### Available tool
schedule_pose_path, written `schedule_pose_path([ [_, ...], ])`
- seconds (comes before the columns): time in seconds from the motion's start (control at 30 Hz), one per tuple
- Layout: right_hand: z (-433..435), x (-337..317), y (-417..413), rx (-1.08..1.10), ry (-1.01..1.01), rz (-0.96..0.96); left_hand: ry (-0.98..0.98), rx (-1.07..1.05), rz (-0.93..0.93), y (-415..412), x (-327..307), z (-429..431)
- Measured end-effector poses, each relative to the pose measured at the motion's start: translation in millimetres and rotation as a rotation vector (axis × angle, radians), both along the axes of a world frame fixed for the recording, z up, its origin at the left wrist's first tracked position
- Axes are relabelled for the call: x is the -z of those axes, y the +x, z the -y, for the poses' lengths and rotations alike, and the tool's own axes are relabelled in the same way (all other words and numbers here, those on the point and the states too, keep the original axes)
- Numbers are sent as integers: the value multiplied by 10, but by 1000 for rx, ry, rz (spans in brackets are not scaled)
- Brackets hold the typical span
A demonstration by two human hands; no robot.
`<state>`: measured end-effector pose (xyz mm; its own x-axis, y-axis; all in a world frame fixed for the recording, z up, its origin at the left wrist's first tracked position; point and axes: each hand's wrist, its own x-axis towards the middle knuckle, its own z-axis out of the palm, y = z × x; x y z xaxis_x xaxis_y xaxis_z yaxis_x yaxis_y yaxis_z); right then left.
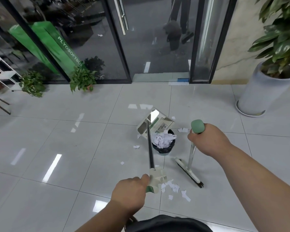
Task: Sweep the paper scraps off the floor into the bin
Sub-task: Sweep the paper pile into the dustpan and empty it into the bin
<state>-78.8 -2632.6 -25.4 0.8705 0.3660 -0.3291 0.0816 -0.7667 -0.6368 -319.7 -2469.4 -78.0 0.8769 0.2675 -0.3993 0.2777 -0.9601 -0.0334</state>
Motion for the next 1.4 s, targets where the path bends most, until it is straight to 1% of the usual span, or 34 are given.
schedule_pose_path([
  [0.23, -4, -30, -40, 5, -10, -8, 45, -79, 67, -67, -162, -112],
  [0.37, -59, -79, -96, 6, -1, -3, 4, -210, 125, -93, -202, -178],
  [0.5, -177, -155, -145, 53, -25, 47, -11, -340, 199, -142, -237, -286],
  [0.67, -398, -238, -159, 11, -75, 87, -4, -369, 262, -232, -184, -457],
  [0.73, -507, -260, -157, -8, -103, 94, -30, -286, 262, -289, -172, -514],
  [0.77, -557, -267, -154, -12, -114, 93, -63, -214, 213, -322, -164, -566],
  [0.83, -658, -269, -144, -2, -128, 84, -91, -102, 202, -352, -66, -739],
  [0.9, -772, -266, -126, 15, -139, 72, -46, -37, 154, -384, 54, -913],
  [1.13, -1137, -251, -92, 96, -155, 44, -31, 225, 15, -199, 257, -1363],
  [1.27, -1246, -230, -76, 145, -143, 25, -32, 302, -33, -194, 319, -1529],
  [1.4, -1260, -237, -112, 136, -151, 19, -3, 322, 32, -158, 262, -1607],
])
